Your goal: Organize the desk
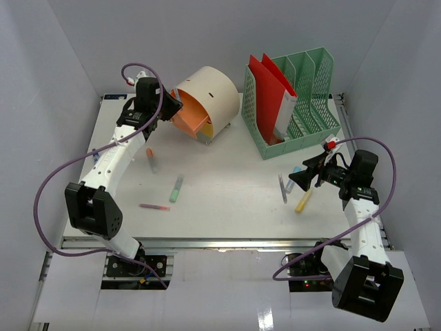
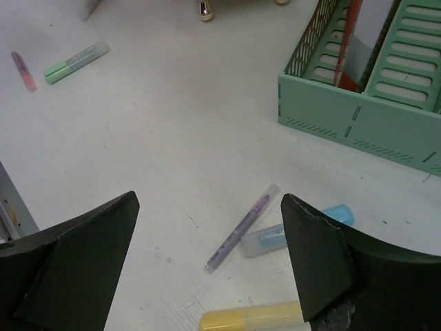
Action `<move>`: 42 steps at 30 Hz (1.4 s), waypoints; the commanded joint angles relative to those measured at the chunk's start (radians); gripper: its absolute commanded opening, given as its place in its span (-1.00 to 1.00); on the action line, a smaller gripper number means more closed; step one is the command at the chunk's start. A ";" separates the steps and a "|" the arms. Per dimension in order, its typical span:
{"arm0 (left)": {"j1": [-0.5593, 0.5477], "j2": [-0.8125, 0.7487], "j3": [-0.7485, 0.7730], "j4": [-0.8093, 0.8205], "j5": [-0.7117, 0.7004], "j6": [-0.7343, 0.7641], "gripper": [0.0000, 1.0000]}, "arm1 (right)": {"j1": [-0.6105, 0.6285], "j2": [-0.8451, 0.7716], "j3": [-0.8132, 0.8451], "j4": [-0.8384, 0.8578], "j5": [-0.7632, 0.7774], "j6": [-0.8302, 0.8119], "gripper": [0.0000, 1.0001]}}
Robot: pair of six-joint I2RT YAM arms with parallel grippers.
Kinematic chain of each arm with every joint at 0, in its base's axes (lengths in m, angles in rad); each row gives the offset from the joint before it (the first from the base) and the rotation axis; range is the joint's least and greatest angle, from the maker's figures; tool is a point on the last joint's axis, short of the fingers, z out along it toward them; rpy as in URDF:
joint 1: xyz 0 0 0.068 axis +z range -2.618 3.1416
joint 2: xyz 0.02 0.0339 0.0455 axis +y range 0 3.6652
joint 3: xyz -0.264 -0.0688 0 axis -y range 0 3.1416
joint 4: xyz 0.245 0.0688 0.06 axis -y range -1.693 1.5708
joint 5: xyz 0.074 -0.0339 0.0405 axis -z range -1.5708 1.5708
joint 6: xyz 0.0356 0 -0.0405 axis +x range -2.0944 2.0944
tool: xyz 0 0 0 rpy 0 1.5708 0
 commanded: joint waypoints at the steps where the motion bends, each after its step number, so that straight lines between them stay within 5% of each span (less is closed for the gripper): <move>1: 0.008 0.022 0.076 -0.068 0.117 -0.109 -0.87 | -0.003 -0.017 0.007 0.030 -0.023 0.012 0.80; 5: 0.011 0.046 0.098 -0.074 0.157 -0.121 -0.76 | -0.003 -0.023 0.006 0.030 -0.025 0.012 0.81; 13: 0.012 0.037 0.094 -0.072 0.200 -0.134 0.02 | -0.003 -0.028 0.008 0.031 -0.025 0.012 0.81; 21: 0.012 0.010 0.119 -0.052 0.262 -0.118 0.04 | -0.003 -0.020 0.001 0.014 -0.040 -0.016 0.80; 28: 0.012 -0.154 -0.045 0.181 0.473 -0.013 0.80 | -0.003 0.043 0.038 -0.079 0.036 -0.088 0.83; 32: 0.015 -0.320 -0.231 0.295 0.541 0.069 0.96 | 0.016 0.044 0.043 -0.120 0.164 -0.119 0.85; 37: 0.021 -0.609 -0.508 0.315 0.521 0.168 0.96 | 0.270 0.055 0.049 -0.098 0.726 -0.041 0.84; 42: 0.025 -0.874 -0.756 0.226 0.418 0.219 0.96 | 0.433 0.106 0.064 -0.111 0.875 0.034 0.80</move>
